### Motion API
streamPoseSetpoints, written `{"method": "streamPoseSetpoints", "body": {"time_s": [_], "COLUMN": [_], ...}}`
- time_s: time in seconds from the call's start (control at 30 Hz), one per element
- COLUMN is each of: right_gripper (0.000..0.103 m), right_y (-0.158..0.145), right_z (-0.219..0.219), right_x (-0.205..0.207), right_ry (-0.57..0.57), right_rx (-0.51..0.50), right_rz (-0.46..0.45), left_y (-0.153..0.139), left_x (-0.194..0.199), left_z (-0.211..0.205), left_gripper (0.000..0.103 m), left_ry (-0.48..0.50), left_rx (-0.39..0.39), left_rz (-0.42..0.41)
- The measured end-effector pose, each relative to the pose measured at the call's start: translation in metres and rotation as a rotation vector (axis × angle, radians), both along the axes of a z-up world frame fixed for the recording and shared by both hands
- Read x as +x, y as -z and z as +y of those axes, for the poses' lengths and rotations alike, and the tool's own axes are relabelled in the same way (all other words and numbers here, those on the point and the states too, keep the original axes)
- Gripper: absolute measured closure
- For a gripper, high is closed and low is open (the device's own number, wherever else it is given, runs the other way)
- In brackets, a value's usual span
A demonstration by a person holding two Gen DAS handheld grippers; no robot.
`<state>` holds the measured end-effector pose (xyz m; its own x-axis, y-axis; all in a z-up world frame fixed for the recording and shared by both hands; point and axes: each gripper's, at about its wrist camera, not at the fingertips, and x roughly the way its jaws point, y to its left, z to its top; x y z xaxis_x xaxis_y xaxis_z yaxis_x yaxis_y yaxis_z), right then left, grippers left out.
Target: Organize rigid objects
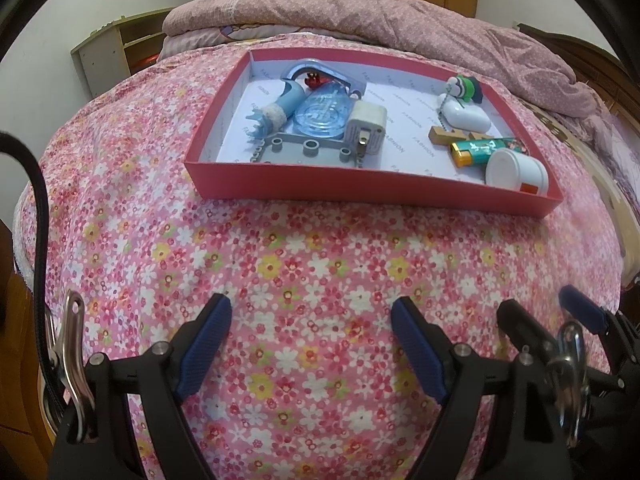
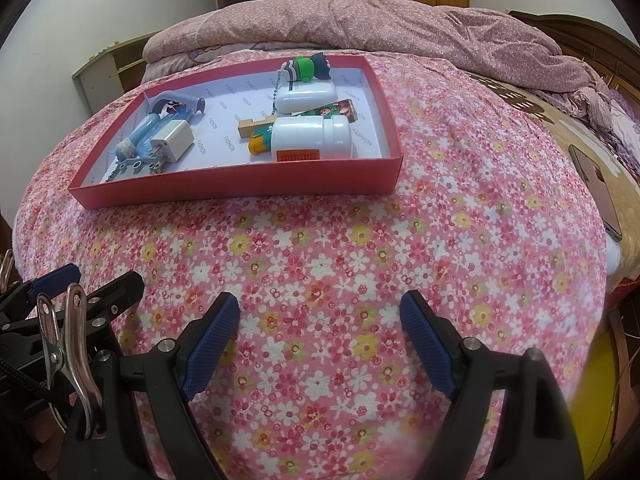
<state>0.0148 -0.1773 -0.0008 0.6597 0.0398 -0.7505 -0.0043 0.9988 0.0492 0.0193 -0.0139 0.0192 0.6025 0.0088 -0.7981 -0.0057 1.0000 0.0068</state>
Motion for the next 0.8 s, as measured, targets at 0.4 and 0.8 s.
{"method": "streamPoseSetpoints", "body": {"time_s": [0.4,0.8], "right_gripper": [0.018,0.018], "right_y": [0.0002,0.0005], "right_z": [0.0,0.0001], "right_x": [0.0001,-0.0001], "right_ry": [-0.001,0.0], "right_rx": [-0.001,-0.001], "right_rz": [0.0,-0.001], "left_y": [0.0001,0.0], "left_x": [-0.0012,-0.0012], "left_z": [0.0005,0.0003], "left_gripper": [0.017,0.017], "left_ry": [-0.001,-0.001], "left_rx": [0.0,0.0], "left_rz": [0.0,0.001]}}
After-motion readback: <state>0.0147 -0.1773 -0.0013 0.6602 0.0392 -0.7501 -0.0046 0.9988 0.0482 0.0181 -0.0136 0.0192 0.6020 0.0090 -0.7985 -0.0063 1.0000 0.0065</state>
